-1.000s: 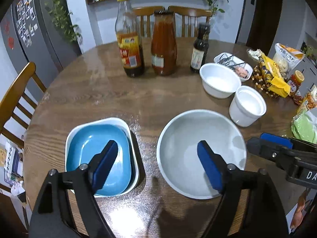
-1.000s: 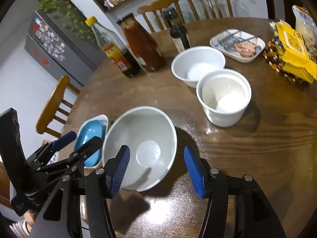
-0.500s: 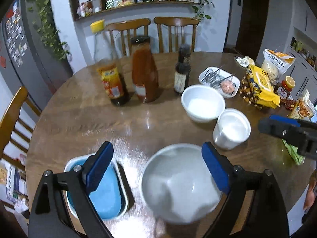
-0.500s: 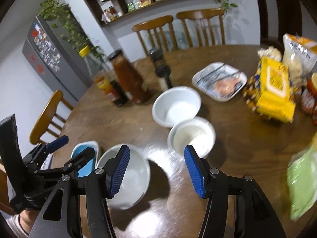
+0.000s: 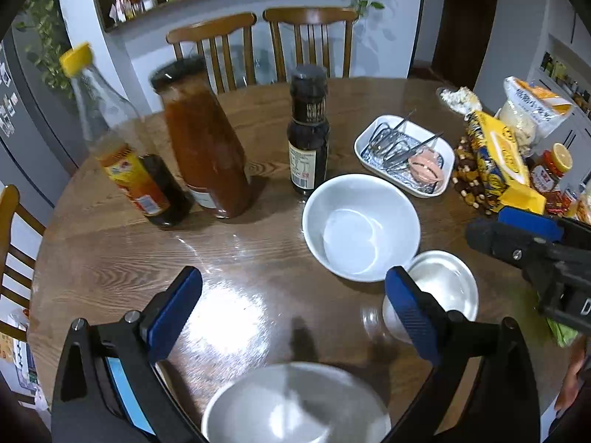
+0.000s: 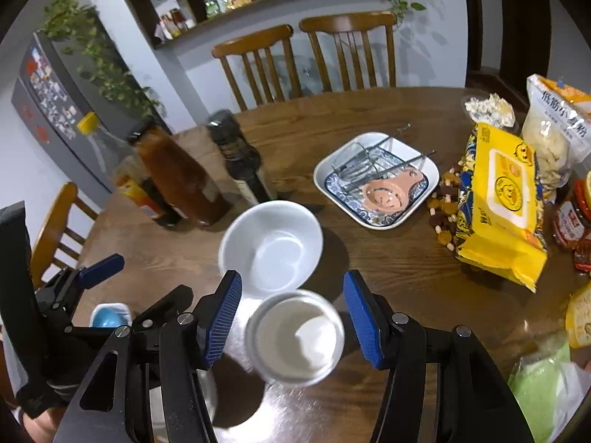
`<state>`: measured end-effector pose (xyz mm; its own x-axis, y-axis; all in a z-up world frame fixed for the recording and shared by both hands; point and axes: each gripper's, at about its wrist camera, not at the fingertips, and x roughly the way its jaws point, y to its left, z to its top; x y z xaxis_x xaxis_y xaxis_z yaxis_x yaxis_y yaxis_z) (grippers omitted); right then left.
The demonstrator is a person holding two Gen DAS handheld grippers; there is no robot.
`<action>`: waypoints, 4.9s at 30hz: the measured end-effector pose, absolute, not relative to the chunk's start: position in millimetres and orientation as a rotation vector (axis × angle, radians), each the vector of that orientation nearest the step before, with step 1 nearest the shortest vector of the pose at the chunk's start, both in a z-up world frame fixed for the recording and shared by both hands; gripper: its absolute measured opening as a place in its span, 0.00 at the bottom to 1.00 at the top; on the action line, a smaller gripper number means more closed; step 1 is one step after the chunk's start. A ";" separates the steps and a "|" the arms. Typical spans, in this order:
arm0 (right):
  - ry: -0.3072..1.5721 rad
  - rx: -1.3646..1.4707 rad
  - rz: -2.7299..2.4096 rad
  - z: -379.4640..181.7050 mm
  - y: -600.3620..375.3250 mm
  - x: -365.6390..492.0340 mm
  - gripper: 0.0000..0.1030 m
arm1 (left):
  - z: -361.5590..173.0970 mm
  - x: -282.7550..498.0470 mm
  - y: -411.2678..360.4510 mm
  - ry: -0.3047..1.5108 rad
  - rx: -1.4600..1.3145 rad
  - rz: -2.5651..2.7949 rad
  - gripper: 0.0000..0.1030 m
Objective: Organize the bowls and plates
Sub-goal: 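Move both grippers to the smaller white bowl and close on its rim, then lift and carry the smaller white bowl over the large white bowl, then lower the smaller bowl into the large bowl and open both grippers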
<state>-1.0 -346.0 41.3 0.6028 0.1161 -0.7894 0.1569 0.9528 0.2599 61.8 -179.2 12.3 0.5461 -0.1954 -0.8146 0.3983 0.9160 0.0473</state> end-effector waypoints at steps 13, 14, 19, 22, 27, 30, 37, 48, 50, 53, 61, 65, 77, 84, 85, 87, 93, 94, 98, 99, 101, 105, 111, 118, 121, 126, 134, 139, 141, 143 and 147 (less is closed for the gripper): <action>1.031 0.352 -0.040 -7.3 -362.4 40.6 0.57 | -32.3 104.0 -195.7 1.044 0.235 -0.296 0.97; 1.035 0.353 -0.041 -9.6 -362.9 42.5 0.57 | -34.1 105.9 -196.8 1.047 0.236 -0.294 0.97; 1.066 0.360 -0.047 -23.4 -366.5 51.4 0.57 | -43.9 112.0 -202.9 1.057 0.242 -0.304 0.96; 1.081 0.376 -0.040 -31.2 -368.1 54.8 0.57 | -49.5 115.4 -204.1 1.067 0.231 -0.317 0.92; 1.086 0.396 -0.037 -38.6 -371.1 57.8 0.57 | -56.8 119.0 -204.4 1.098 0.208 -0.337 0.73; 1.092 0.399 -0.027 -40.9 -370.4 59.7 0.57 | -58.7 118.9 -206.8 1.107 0.205 -0.351 0.58; 1.084 0.366 -0.005 -41.2 -363.4 64.7 0.30 | -61.6 118.5 -214.1 1.112 0.215 -0.378 0.23; 1.054 0.284 0.016 -35.5 -344.8 71.3 0.13 | -62.7 120.4 -217.6 1.092 0.221 -0.381 0.21; 1.028 0.281 0.013 -29.5 -343.8 68.1 0.13 | -55.0 117.6 -217.1 1.062 0.218 -0.382 0.21; 0.992 0.285 0.012 -18.3 -344.3 62.8 0.13 | -40.3 110.0 -211.8 1.014 0.211 -0.383 0.21; 0.894 0.311 0.035 16.6 -337.9 27.6 0.13 | -4.0 79.7 -201.0 0.902 0.218 -0.375 0.21; 0.867 0.321 0.045 25.4 -330.9 9.3 0.13 | 8.2 60.0 -196.1 0.864 0.222 -0.379 0.21; 0.836 0.325 0.076 45.9 -307.0 -40.1 0.14 | 32.1 5.2 -169.9 0.768 0.238 -0.357 0.21; 0.822 0.320 0.097 54.2 -291.8 -60.6 0.14 | 41.8 -16.6 -153.2 0.729 0.228 -0.344 0.21; 0.822 0.319 0.102 54.8 -289.2 -62.6 0.14 | 42.4 -19.0 -150.7 0.726 0.227 -0.341 0.21; 0.822 0.317 0.106 55.6 -284.7 -65.5 0.14 | 42.6 -22.7 -146.7 0.727 0.227 -0.336 0.21; 0.837 0.311 0.124 52.2 -270.5 -72.6 0.14 | 37.8 -31.9 -132.3 0.744 0.220 -0.320 0.21; 0.843 0.309 0.128 50.6 -268.0 -73.3 0.14 | 37.1 -32.9 -130.1 0.747 0.218 -0.319 0.21; 0.864 0.310 0.135 45.6 -259.0 -78.1 0.14 | 31.0 -36.7 -122.3 0.772 0.213 -0.315 0.21; 0.870 0.312 0.137 44.1 -257.6 -78.7 0.14 | 29.4 -37.3 -120.8 0.777 0.213 -0.314 0.21; 0.881 0.310 0.139 40.9 -254.5 -80.0 0.15 | 25.6 -37.8 -117.6 0.792 0.210 -0.314 0.21; 0.908 0.307 0.142 34.1 -249.5 -80.8 0.15 | 17.6 -37.9 -111.5 0.828 0.195 -0.316 0.21; 0.938 0.307 0.149 24.9 -243.6 -81.2 0.15 | 7.5 -36.4 -104.4 0.866 0.190 -0.310 0.21; 0.979 0.309 0.154 14.1 -238.3 -76.0 0.15 | -6.0 -32.7 -98.7 0.912 0.199 -0.301 0.21; 0.994 0.305 0.156 9.3 -235.7 -74.6 0.15 | -12.9 -30.2 -95.9 0.941 0.197 -0.299 0.21; 1.036 0.305 0.161 -3.2 -232.0 -72.9 0.15 | -26.2 -26.6 -90.9 1.002 0.178 -0.302 0.21; 1.106 0.315 0.158 -23.6 -227.8 -70.3 0.15 | -44.6 -23.0 -90.3 1.068 0.197 -0.293 0.21; 1.119 0.302 0.152 -21.9 -226.1 -68.3 0.15 | -44.5 -22.2 -90.0 1.077 0.209 -0.294 0.21; 1.124 0.295 0.150 -20.4 -224.5 -67.7 0.15 | -44.7 -23.4 -90.1 1.082 0.214 -0.296 0.21; 1.126 0.283 0.149 -18.4 -223.7 -69.9 0.15 | -44.7 -25.5 -90.1 1.087 0.215 -0.308 0.21; 1.129 0.288 0.153 -18.1 -226.6 -72.0 0.15 | -45.2 -26.9 -93.2 1.080 0.227 -0.312 0.21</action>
<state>-72.0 -226.6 -18.1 0.4225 0.2644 -0.8669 0.0245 0.9528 0.3026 -26.9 -93.2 -45.2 0.4348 -0.1384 -0.8898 0.3576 0.9334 0.0295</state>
